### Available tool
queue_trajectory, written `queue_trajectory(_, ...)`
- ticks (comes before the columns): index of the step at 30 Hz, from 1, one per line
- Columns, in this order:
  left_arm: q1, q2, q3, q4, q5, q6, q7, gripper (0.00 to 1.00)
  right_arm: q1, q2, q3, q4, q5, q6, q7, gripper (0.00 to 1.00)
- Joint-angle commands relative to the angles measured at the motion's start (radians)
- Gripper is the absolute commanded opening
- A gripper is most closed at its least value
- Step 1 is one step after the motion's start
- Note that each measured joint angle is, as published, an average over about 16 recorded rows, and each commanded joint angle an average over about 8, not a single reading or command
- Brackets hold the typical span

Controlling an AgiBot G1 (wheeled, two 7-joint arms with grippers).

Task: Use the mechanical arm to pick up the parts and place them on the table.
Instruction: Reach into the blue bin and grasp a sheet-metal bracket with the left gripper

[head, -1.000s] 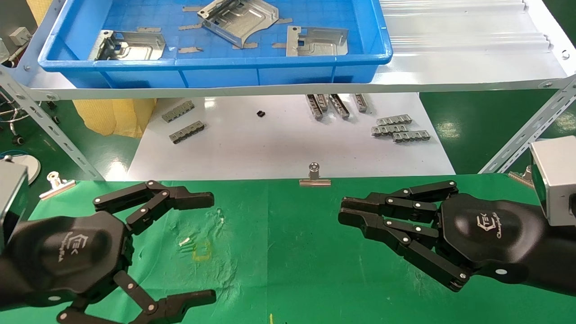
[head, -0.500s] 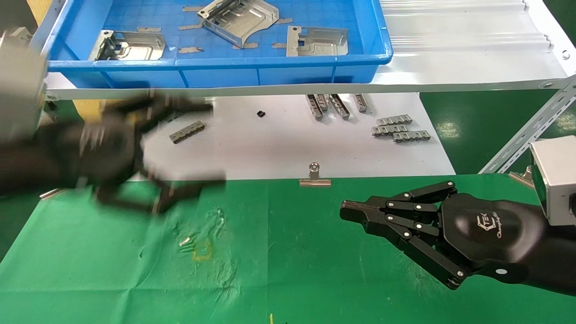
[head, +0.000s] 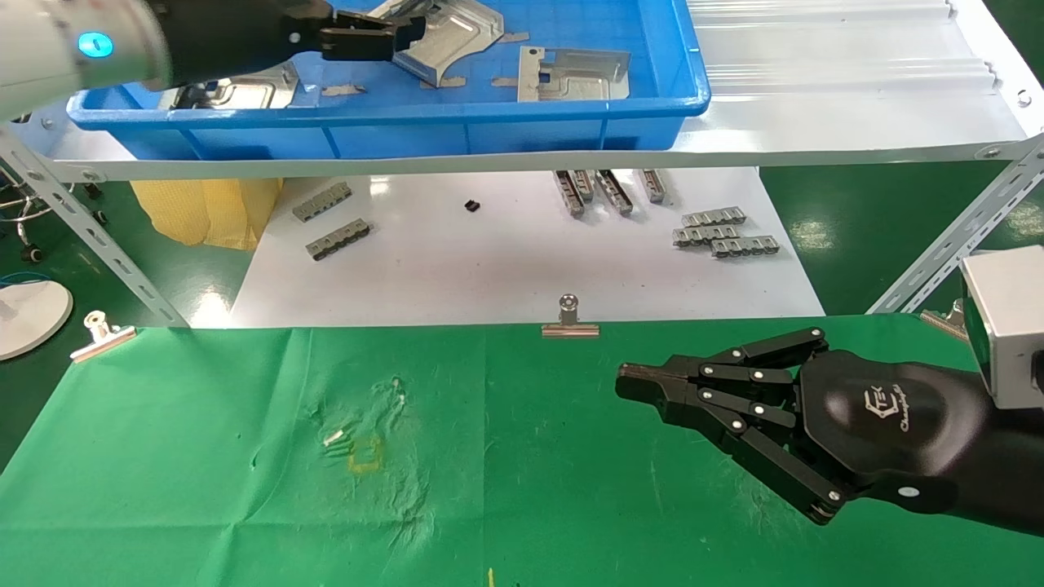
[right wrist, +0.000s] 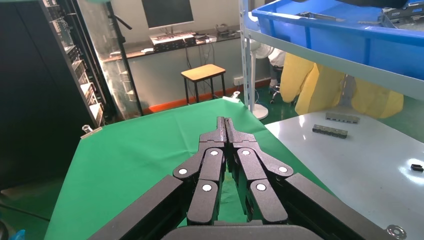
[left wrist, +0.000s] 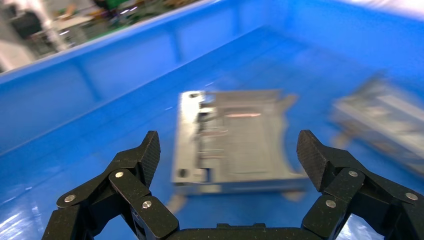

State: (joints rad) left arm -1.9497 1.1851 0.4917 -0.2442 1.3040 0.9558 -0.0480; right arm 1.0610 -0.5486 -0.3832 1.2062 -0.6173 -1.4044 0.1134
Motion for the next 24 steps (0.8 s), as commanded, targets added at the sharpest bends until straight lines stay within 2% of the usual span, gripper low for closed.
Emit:
queue_trajectory(1, -0.033, 0.050, 0.012, 0.074, 0.026, -0.070, 0.019, 0.78, 0.000, 0.000, 0.000, 0.000, 0.000, 0.000, 0.000, 0.00)
queue_trajectory(2, -0.043, 0.066, 0.015, 0.095, 0.032, -0.090, 0.026, 0.65, 0.000, 0.000, 0.000, 0.000, 0.000, 0.000, 0.000, 0.01)
queue_trajectory(3, -0.051, 0.080, 0.018, 0.112, 0.037, -0.106, 0.033, 0.53, 0.000, 0.000, 0.000, 0.000, 0.000, 0.000, 0.000, 0.06)
queue_trajectory(7, -0.076, 0.122, 0.027, 0.163, 0.051, -0.154, 0.057, 0.05, 0.000, 0.000, 0.000, 0.000, 0.000, 0.000, 0.000, 0.55)
queue_trajectory(8, -0.081, 0.129, 0.028, 0.171, 0.054, -0.163, 0.062, 0.00, 0.000, 0.000, 0.000, 0.000, 0.000, 0.000, 0.000, 0.67)
queue_trajectory(10, -0.087, 0.141, 0.031, 0.182, 0.058, -0.178, 0.072, 0.00, 0.000, 0.000, 0.000, 0.000, 0.000, 0.000, 0.000, 0.91)
queue_trajectory(11, -0.089, 0.146, 0.032, 0.186, 0.059, -0.185, 0.076, 0.00, 0.000, 0.000, 0.000, 0.000, 0.000, 0.000, 0.000, 0.99)
queue_trajectory(24, -0.080, 0.166, 0.034, 0.211, 0.055, -0.258, 0.041, 0.00, 0.000, 0.000, 0.000, 0.000, 0.000, 0.000, 0.000, 1.00)
